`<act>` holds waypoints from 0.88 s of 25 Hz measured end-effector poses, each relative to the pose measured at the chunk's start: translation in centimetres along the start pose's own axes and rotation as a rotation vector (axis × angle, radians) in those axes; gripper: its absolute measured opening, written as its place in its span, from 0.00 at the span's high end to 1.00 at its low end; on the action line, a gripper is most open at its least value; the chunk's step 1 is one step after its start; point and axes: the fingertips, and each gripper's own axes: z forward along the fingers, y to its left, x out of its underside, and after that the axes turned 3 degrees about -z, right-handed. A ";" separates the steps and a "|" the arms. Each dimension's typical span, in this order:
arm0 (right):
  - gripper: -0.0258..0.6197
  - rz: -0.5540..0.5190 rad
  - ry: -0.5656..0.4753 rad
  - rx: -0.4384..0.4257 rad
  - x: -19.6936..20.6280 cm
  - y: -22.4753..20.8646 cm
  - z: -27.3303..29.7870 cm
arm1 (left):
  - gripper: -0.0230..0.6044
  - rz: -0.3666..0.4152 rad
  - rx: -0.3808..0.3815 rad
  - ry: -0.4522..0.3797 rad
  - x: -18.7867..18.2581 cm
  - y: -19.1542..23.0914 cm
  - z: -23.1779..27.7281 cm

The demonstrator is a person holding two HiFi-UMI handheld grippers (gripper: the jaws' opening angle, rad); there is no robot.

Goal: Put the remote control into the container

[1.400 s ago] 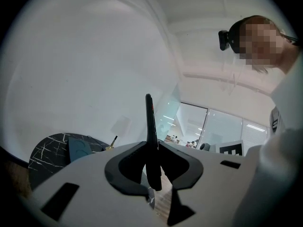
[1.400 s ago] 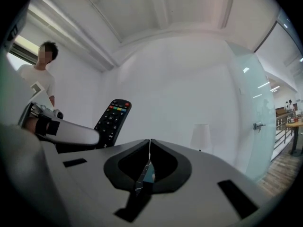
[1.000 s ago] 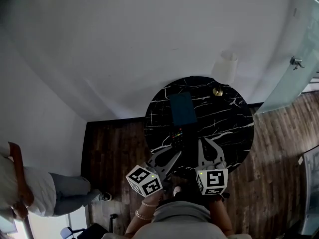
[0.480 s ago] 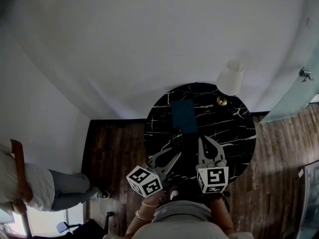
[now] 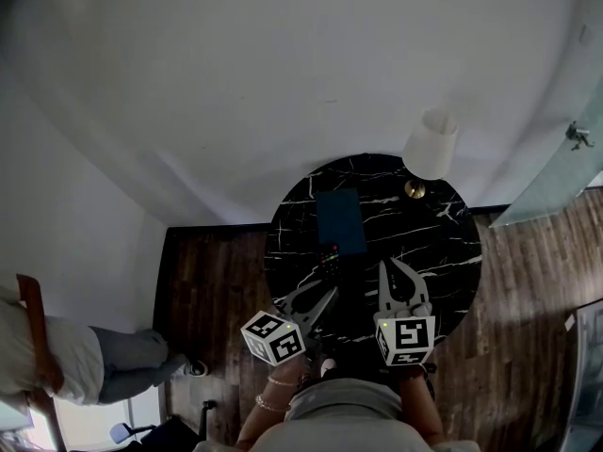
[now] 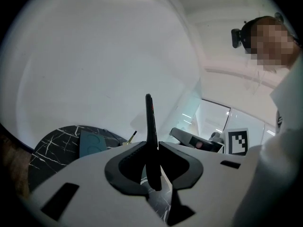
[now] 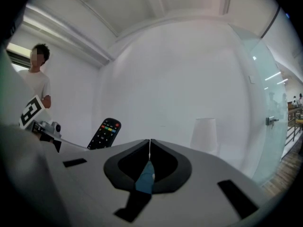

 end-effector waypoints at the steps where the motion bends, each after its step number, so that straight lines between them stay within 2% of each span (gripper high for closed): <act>1: 0.94 0.002 0.005 0.008 0.2 -0.4 -0.1 | 0.82 -0.012 0.003 0.009 0.6 0.5 0.3; 4: 0.94 0.006 0.020 0.033 0.6 -1.6 -0.2 | 0.82 -0.060 -0.003 0.048 2.4 2.3 1.1; 8: 0.94 0.007 0.034 0.072 1.2 -3.2 -0.8 | 0.82 -0.045 -0.065 0.140 5.2 4.8 1.8; 17: 0.94 0.014 0.073 0.136 2.3 -5.5 -2.0 | 0.82 -0.081 -0.140 0.302 10.8 9.5 4.0; 22: 0.94 0.017 0.079 0.173 2.6 -6.9 -2.6 | 0.82 -0.135 -0.199 0.416 14.9 12.3 5.7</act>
